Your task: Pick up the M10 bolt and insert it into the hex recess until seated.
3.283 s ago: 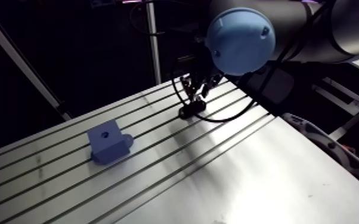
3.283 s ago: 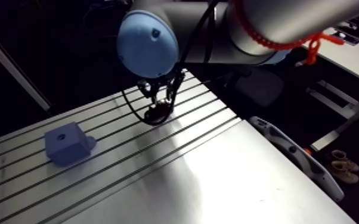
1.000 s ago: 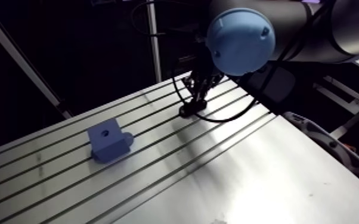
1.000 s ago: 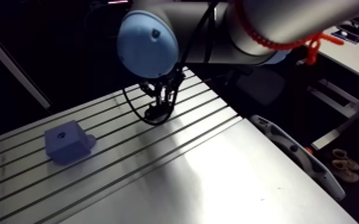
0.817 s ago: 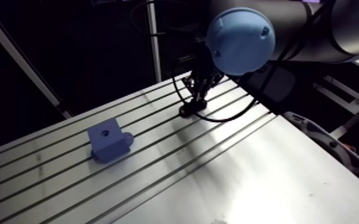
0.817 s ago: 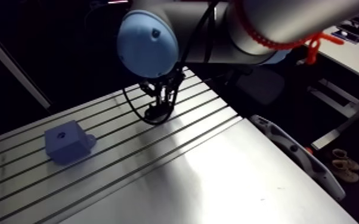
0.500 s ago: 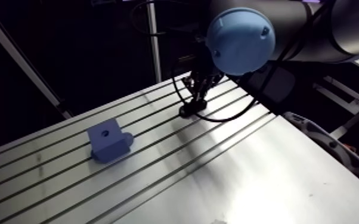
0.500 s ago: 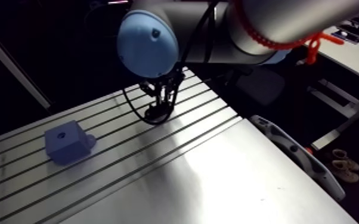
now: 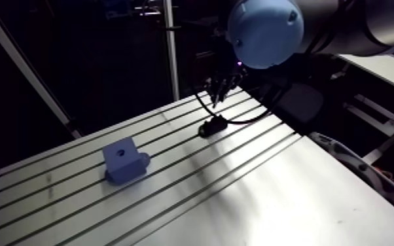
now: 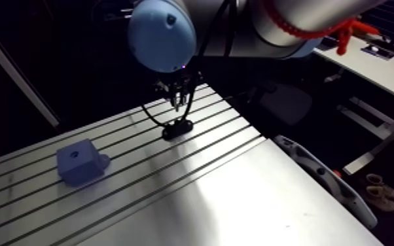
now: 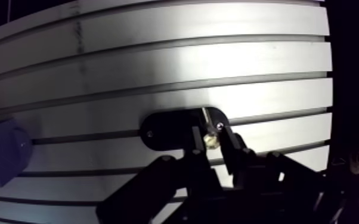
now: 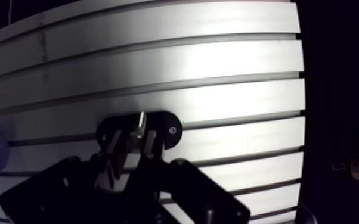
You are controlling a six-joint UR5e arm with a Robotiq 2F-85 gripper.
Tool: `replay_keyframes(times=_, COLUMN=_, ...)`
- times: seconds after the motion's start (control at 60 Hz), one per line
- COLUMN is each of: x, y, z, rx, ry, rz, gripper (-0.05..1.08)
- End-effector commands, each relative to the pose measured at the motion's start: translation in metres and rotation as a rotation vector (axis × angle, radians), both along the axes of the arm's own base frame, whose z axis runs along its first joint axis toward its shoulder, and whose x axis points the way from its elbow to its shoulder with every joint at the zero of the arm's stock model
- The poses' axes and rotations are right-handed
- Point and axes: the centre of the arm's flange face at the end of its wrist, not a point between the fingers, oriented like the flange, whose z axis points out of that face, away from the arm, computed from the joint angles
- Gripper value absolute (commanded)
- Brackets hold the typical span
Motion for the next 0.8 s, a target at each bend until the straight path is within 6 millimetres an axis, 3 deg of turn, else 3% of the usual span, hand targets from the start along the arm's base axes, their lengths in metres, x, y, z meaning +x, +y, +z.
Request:
replay_keyframes(times=0.017, x=0.001, y=-0.003, z=0.067, rx=0.009, ry=0.017, rz=-0.028, gripper=0.71)
replay_keyframes(times=0.15, x=0.004, y=-0.011, z=0.109, rx=-0.005, ry=0.001, rz=-0.046, gripper=0.74)
replay_keyframes(times=0.233, x=0.003, y=-0.032, z=0.139, rx=-0.02, ry=-0.03, rz=-0.033, gripper=0.75)
replay_keyframes(times=0.433, x=-0.008, y=-0.056, z=0.169, rx=-0.005, ry=-0.068, rz=0.007, gripper=0.75)
replay_keyframes(times=0.467, x=-0.017, y=-0.07, z=0.176, rx=-0.01, ry=-0.096, rz=0.029, gripper=0.75)
replay_keyframes(times=0.683, x=-0.043, y=-0.102, z=0.174, rx=-0.04, ry=-0.218, rz=0.094, gripper=0.75)
replay_keyframes(times=0.717, x=-0.051, y=-0.122, z=0.169, rx=-0.049, ry=-0.263, rz=0.118, gripper=0.74)
replay_keyframes(times=0.8, x=-0.056, y=-0.135, z=0.165, rx=-0.055, ry=-0.295, rz=0.134, gripper=0.75)
